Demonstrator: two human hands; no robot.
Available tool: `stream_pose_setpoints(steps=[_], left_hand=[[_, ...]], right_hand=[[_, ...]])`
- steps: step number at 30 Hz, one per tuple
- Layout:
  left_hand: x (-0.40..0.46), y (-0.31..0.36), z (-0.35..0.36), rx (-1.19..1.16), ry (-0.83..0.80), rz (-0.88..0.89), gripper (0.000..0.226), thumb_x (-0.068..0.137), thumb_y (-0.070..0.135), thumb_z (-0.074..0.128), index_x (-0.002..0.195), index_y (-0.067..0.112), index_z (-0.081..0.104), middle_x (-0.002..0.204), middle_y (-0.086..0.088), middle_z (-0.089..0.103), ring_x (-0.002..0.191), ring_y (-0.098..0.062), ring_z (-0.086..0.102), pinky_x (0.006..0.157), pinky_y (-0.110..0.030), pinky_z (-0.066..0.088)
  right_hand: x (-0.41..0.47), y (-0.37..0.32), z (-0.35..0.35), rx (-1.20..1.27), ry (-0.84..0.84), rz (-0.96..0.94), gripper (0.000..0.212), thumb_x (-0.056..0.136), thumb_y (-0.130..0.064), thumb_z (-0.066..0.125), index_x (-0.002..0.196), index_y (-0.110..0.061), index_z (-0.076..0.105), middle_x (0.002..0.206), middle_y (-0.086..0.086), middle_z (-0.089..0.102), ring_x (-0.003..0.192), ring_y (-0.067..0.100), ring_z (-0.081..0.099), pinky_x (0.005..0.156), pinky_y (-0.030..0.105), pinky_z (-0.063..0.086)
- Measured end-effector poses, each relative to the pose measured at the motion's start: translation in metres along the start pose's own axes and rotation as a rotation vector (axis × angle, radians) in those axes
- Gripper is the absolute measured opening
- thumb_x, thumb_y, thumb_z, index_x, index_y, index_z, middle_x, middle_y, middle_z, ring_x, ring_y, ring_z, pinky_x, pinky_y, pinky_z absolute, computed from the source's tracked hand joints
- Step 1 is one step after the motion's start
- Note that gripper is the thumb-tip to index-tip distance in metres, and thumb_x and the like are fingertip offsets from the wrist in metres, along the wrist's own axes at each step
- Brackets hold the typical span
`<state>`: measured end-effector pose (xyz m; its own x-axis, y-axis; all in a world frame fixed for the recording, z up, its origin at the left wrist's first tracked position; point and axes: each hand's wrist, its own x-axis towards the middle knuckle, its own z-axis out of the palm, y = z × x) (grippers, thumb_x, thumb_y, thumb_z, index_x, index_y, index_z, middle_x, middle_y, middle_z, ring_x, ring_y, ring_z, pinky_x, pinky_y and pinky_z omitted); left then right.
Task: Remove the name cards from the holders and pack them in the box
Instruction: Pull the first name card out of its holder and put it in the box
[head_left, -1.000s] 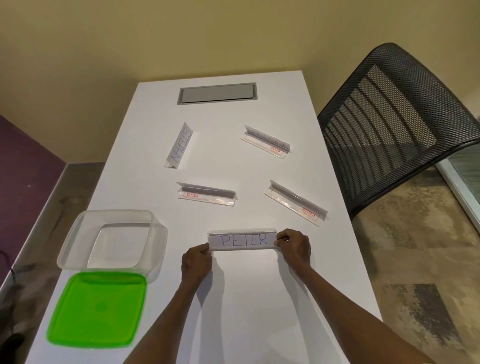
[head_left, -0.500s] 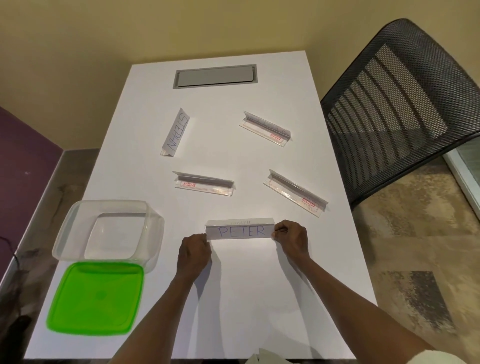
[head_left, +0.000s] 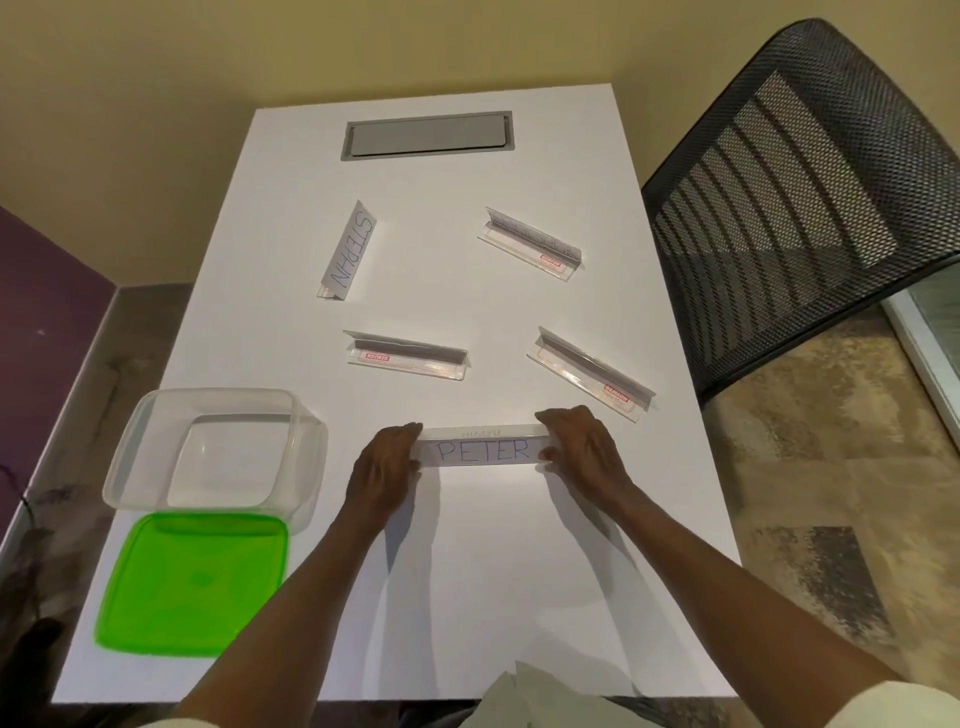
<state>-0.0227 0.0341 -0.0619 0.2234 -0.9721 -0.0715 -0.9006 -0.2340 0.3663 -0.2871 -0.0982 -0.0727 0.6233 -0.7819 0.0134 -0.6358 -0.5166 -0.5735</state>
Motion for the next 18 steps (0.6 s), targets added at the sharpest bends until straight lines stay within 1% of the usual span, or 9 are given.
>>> stream_pose_setpoints(steps=[1,3,5,7,9,11,12,14,18], left_hand=[[0.004,0.002,-0.001,0.027,-0.012,0.035,0.062,0.059,-0.006,0.086,0.116,-0.010,0.064,0.109,-0.027,0.069,0.096,-0.041,0.069,0.079,-0.048,0.059],[0.010,0.006,-0.003,0.087,-0.032,0.084,0.064,0.050,-0.005,0.090,0.109,-0.010,0.068,0.102,-0.025,0.072,0.089,-0.039,0.072,0.069,-0.048,0.060],[0.014,0.009,-0.004,0.137,-0.041,0.133,0.062,0.042,-0.005,0.093,0.100,-0.009,0.071,0.094,-0.024,0.074,0.080,-0.038,0.073,0.061,-0.047,0.059],[0.015,0.010,-0.004,0.157,-0.047,0.151,0.057,0.042,-0.006,0.092,0.096,-0.009,0.073,0.089,-0.024,0.074,0.075,-0.037,0.074,0.056,-0.047,0.059],[0.018,0.009,-0.002,0.133,-0.061,0.131,0.048,0.054,-0.006,0.087,0.100,-0.007,0.072,0.091,-0.025,0.074,0.078,-0.038,0.073,0.062,-0.047,0.060],[0.022,0.009,-0.001,0.079,-0.072,0.074,0.041,0.077,0.000,0.073,0.117,-0.004,0.066,0.108,-0.024,0.070,0.096,-0.037,0.069,0.081,-0.043,0.058],[0.024,0.008,0.000,0.083,-0.116,0.039,0.040,0.085,0.005,0.065,0.124,0.000,0.062,0.116,-0.022,0.068,0.105,-0.035,0.066,0.088,-0.041,0.055],[0.027,0.008,-0.001,0.106,-0.173,-0.003,0.038,0.090,0.012,0.058,0.127,0.005,0.059,0.122,-0.017,0.066,0.110,-0.032,0.062,0.091,-0.041,0.052],[0.029,0.009,-0.001,0.120,-0.202,-0.023,0.034,0.092,0.015,0.054,0.125,0.008,0.059,0.121,-0.013,0.066,0.108,-0.029,0.061,0.090,-0.039,0.051]], right_hand=[[0.000,-0.001,0.000,-0.042,-0.012,-0.058,0.059,0.071,-0.003,0.078,0.126,-0.009,0.058,0.119,0.004,0.064,0.102,0.022,0.055,0.079,0.017,0.037],[0.003,-0.002,0.000,-0.128,-0.025,-0.131,0.056,0.067,-0.004,0.081,0.120,-0.005,0.063,0.116,0.007,0.068,0.097,0.029,0.059,0.078,0.028,0.043],[0.008,-0.003,0.001,-0.189,-0.023,-0.160,0.047,0.061,-0.002,0.083,0.106,-0.001,0.069,0.100,0.010,0.073,0.084,0.034,0.063,0.067,0.038,0.050],[0.013,-0.006,0.002,-0.197,-0.036,-0.145,0.037,0.058,0.000,0.082,0.093,0.000,0.070,0.084,0.012,0.073,0.073,0.035,0.063,0.059,0.040,0.051],[0.014,-0.004,0.003,-0.235,-0.044,-0.139,0.033,0.061,0.000,0.078,0.092,-0.002,0.069,0.082,0.011,0.072,0.073,0.034,0.063,0.059,0.036,0.049],[0.013,-0.001,0.005,-0.278,-0.040,-0.157,0.035,0.064,0.000,0.076,0.098,-0.002,0.069,0.084,0.008,0.071,0.074,0.032,0.062,0.059,0.033,0.042],[0.012,0.000,0.006,-0.282,-0.042,-0.162,0.036,0.064,0.000,0.076,0.099,-0.002,0.069,0.083,0.008,0.070,0.073,0.032,0.061,0.058,0.032,0.041],[0.014,0.001,0.005,-0.276,-0.053,-0.167,0.038,0.062,0.000,0.077,0.099,-0.001,0.067,0.077,0.008,0.067,0.069,0.032,0.059,0.056,0.033,0.041],[0.017,-0.001,0.003,-0.279,-0.100,-0.157,0.041,0.056,0.000,0.081,0.094,-0.002,0.065,0.068,0.009,0.062,0.060,0.032,0.056,0.051,0.032,0.042]])
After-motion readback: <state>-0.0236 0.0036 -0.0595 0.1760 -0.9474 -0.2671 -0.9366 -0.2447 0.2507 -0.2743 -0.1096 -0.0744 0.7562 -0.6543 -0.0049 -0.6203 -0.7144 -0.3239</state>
